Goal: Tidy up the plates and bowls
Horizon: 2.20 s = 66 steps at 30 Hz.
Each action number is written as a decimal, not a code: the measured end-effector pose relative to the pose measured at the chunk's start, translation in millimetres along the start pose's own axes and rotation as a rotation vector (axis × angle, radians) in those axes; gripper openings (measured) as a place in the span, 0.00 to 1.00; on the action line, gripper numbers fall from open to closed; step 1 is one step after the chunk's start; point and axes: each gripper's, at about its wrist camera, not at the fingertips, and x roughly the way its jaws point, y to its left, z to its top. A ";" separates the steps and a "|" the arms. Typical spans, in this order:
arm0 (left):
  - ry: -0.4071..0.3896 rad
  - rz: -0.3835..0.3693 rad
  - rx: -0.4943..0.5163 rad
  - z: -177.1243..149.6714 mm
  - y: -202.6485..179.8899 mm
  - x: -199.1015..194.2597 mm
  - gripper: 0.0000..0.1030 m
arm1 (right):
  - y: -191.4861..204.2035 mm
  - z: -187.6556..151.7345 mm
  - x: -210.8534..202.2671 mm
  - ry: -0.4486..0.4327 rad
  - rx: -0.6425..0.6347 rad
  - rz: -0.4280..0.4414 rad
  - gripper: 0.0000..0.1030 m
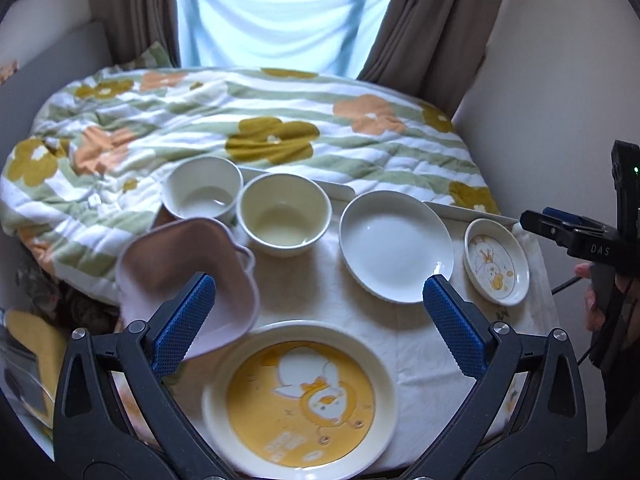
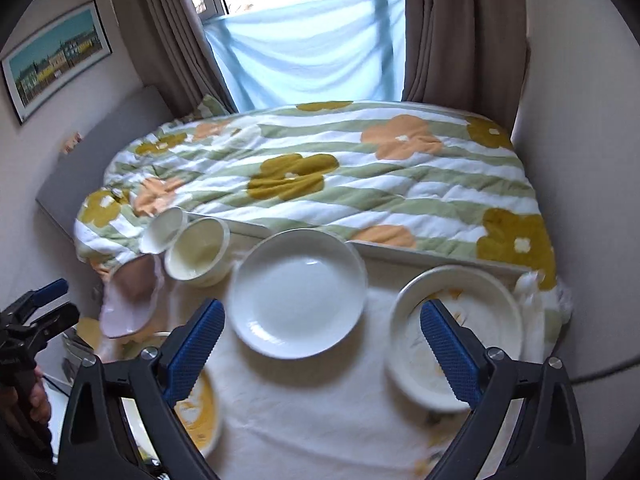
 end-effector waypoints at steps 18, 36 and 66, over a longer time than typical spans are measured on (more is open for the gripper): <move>0.323 0.020 -0.313 -19.3 -33.2 194.8 0.54 | -51.4 15.5 179.9 0.386 -0.218 0.318 0.44; 0.353 0.065 -0.300 -15.9 -41.2 213.3 0.19 | -49.5 10.4 191.0 0.387 -0.258 0.356 0.12; 0.183 -0.116 0.010 -22.3 13.7 29.4 0.19 | 55.4 -57.0 17.1 0.122 0.020 0.216 0.12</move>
